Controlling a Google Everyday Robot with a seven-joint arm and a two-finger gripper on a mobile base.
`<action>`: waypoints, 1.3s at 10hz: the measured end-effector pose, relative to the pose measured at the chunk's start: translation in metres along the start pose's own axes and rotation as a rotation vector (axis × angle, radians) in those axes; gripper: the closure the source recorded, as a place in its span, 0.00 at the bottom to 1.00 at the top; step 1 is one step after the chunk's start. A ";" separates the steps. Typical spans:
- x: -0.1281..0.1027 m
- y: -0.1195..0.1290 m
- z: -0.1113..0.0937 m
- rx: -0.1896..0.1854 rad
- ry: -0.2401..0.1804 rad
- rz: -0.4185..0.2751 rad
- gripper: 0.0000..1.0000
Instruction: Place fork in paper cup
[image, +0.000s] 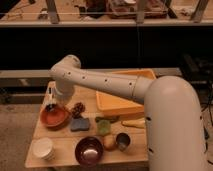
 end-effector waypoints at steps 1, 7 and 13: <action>0.000 0.000 0.000 0.001 0.000 0.001 1.00; -0.027 -0.074 -0.015 -0.003 -0.060 -0.119 1.00; -0.075 -0.161 0.004 -0.022 -0.121 -0.175 1.00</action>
